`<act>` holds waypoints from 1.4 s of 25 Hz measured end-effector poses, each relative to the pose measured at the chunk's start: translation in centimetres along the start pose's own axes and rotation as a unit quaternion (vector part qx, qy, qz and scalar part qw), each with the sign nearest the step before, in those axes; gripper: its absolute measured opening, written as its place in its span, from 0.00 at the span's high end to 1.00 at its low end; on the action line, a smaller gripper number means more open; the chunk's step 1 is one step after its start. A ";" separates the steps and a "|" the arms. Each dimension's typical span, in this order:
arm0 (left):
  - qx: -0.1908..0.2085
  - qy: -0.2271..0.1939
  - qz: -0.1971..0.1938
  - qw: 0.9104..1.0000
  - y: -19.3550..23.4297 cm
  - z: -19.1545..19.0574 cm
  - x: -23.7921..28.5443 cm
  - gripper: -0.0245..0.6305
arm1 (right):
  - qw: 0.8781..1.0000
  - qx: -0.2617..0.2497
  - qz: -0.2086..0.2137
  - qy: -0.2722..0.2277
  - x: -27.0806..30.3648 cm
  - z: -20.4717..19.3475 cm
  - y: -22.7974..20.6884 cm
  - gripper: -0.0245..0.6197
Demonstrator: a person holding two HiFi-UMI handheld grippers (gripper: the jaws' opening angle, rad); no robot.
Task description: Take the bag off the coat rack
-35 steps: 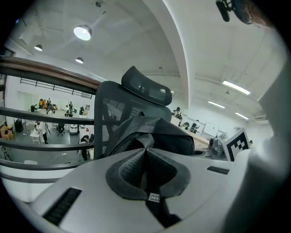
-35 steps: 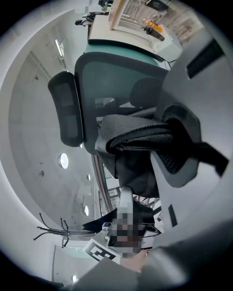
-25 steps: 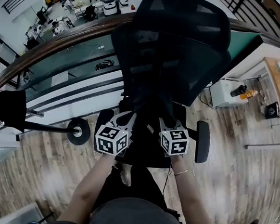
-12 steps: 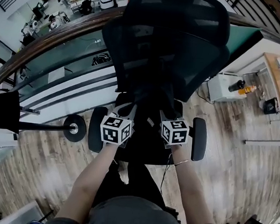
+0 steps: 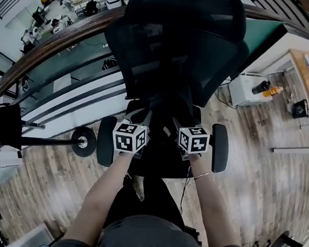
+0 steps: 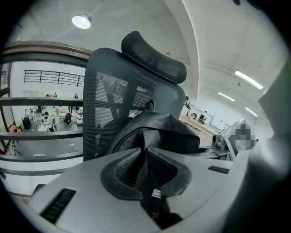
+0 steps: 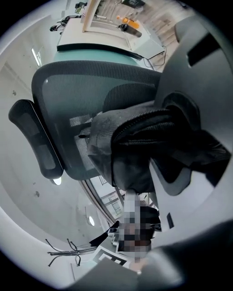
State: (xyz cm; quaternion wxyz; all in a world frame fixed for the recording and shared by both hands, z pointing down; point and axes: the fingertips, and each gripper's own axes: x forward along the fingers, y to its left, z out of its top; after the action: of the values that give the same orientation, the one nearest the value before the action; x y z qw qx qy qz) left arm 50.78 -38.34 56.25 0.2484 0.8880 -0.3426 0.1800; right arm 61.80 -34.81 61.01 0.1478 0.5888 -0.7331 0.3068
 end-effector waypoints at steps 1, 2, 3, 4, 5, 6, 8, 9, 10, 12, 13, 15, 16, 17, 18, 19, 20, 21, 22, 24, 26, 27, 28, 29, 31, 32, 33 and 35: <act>0.000 -0.001 -0.003 1.000 -0.2 0.0 0.0 0.89 | 1.000 0.004 -0.001 0.000 -0.1 -0.2 0.0 0.69; -0.001 -0.001 -0.007 1.000 -0.4 0.0 -0.1 0.85 | 1.000 0.006 -0.003 0.001 -0.3 -0.5 0.1 0.66; -0.002 -0.002 -0.009 1.000 -0.5 0.1 -0.2 0.81 | 1.000 0.009 -0.006 0.001 -0.5 -0.7 0.1 0.65; -0.004 -0.002 -0.011 1.000 -0.6 0.1 -0.3 0.80 | 1.000 0.011 -0.009 -0.001 -0.8 -0.8 0.0 0.62; -0.005 -0.003 -0.011 1.000 -0.7 0.1 -0.4 0.80 | 1.000 0.013 -0.012 -0.004 -1.2 -0.8 -0.1 0.60; -0.006 -0.004 -0.011 1.000 -0.7 0.2 -0.6 0.80 | 1.000 0.014 -0.016 -0.008 -1.6 -0.7 -0.2 0.59; -0.008 -0.008 -0.011 1.000 -0.8 0.3 -1.0 0.79 | 0.999 0.015 -0.026 -0.016 -2.6 -0.4 -0.5 0.57; -0.008 -0.009 -0.011 1.000 -0.9 0.3 -1.3 0.79 | 0.999 0.016 -0.031 -0.020 -3.2 -0.3 -0.6 0.57; -0.009 -0.011 -0.012 1.000 -1.0 0.3 -1.6 0.79 | 0.999 0.017 -0.036 -0.024 -3.7 -0.2 -0.6 0.56; -0.007 -0.015 -0.015 1.000 -1.1 0.3 -2.3 0.79 | 0.998 0.021 -0.044 -0.031 -4.7 -0.2 -0.6 0.56; -0.005 -0.018 -0.017 1.000 -1.2 0.3 -2.6 0.79 | 0.998 0.025 -0.047 -0.035 -5.2 -0.2 -0.5 0.55; 0.001 -0.025 -0.022 0.999 -1.4 0.5 -3.4 0.79 | 0.997 0.032 -0.055 -0.048 -6.3 -0.1 -0.4 0.56; 0.004 -0.028 -0.024 0.999 -1.6 0.6 -3.8 0.79 | 0.996 0.035 -0.060 -0.056 -7.0 0.1 -0.4 0.56; 0.006 -0.032 -0.025 0.999 -1.6 0.6 -4.2 0.79 | 0.995 0.038 -0.066 -0.065 -7.7 0.3 -0.3 0.56; 0.008 -0.034 -0.026 0.999 -1.7 0.6 -4.6 0.79 | 0.994 0.040 -0.070 -0.073 -8.4 0.4 -0.2 0.57; 0.009 -0.037 -0.027 0.999 -1.7 0.6 -5.0 0.79 | 0.993 0.043 -0.072 -0.080 -9.0 0.4 0.0 0.57; 0.009 -0.039 -0.029 0.999 -1.8 0.5 -5.4 0.79 | 0.993 0.045 -0.074 -0.085 -9.5 0.3 0.4 0.57; 0.008 -0.040 -0.030 0.999 -1.8 0.4 -5.7 0.79 | 0.992 0.046 -0.075 -0.089 -10.0 0.2 0.7 0.57; 0.007 -0.041 -0.032 0.999 -1.7 0.3 -6.1 0.79 | 0.992 0.047 -0.076 -0.093 -10.4 0.0 1.2 0.57; 0.006 -0.041 -0.034 0.999 -1.5 -0.1 -6.9 0.79 | 0.990 0.051 -0.076 -0.103 -11.2 -0.2 2.2 0.58; 0.008 -0.039 -0.035 0.999 -1.2 -0.4 -7.8 0.79 | 0.989 0.055 -0.077 -0.112 -12.0 -0.3 3.4 0.58; 0.010 -0.038 -0.036 0.999 -1.1 -0.6 -8.3 0.79 | 0.989 0.055 -0.077 -0.116 -12.3 -0.4 3.9 0.59; 0.013 -0.038 -0.036 0.999 -1.0 -0.7 -8.8 0.79 | 0.988 0.056 -0.077 -0.119 -12.6 -0.4 4.5 0.60; 0.015 -0.039 -0.036 0.998 -0.9 -0.9 -9.3 0.79 | 0.988 0.057 -0.076 -0.122 -12.9 -0.5 5.0 0.60; 0.023 -0.042 -0.036 0.998 -0.8 -1.2 -10.4 0.79 | 0.987 0.057 -0.076 -0.127 -13.4 -0.7 6.1 0.61; 0.028 -0.043 -0.036 0.998 -0.8 -1.4 -10.9 0.79 | 0.987 0.055 -0.077 -0.129 -13.7 -0.8 6.7 0.61; 0.033 -0.044 -0.036 0.998 -0.8 -1.5 -11.4 0.79 | 0.987 0.053 -0.079 -0.132 -14.0 -0.9 7.2 0.62; 0.045 -0.043 -0.036 0.997 -0.7 -1.9 -12.5 0.80 | 0.986 0.048 -0.082 -0.138 -14.7 -1.1 8.3 0.67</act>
State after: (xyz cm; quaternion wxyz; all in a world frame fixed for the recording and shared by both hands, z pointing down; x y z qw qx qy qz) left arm 42.30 -30.35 51.42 0.1996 0.9170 -0.3123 0.1477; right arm 57.55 -21.76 51.11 0.0413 0.6898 -0.6802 0.2446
